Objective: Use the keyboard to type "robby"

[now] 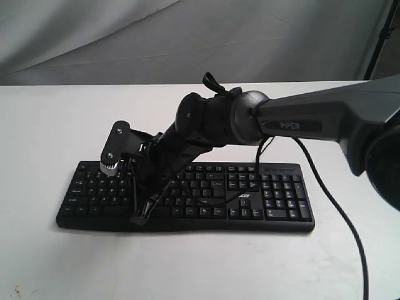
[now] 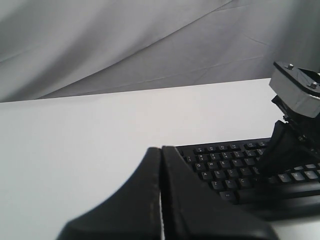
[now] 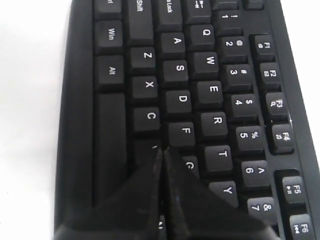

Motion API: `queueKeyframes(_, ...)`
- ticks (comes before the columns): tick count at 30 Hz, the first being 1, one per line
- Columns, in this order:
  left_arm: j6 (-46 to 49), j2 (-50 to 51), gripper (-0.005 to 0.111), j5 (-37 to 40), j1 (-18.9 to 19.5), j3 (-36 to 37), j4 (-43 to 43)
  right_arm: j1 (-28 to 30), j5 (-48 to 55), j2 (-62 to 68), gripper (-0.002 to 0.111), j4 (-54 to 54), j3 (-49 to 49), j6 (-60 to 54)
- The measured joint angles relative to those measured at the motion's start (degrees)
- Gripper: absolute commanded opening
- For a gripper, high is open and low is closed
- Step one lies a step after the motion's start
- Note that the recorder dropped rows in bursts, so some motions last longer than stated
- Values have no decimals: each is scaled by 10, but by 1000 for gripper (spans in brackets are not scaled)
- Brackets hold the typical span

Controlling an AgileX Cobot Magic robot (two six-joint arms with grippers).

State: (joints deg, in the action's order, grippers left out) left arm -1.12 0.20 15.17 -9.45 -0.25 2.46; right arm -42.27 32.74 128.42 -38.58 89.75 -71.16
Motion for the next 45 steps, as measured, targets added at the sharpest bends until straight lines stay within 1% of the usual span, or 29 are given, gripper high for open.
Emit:
queueKeyframes(35,0,0,0,0,0,0,0,0,2,10,0,10,0,9)
queueKeyframes(45,0,0,0,0,0,0,0,0,2,-8,0,20,0,10)
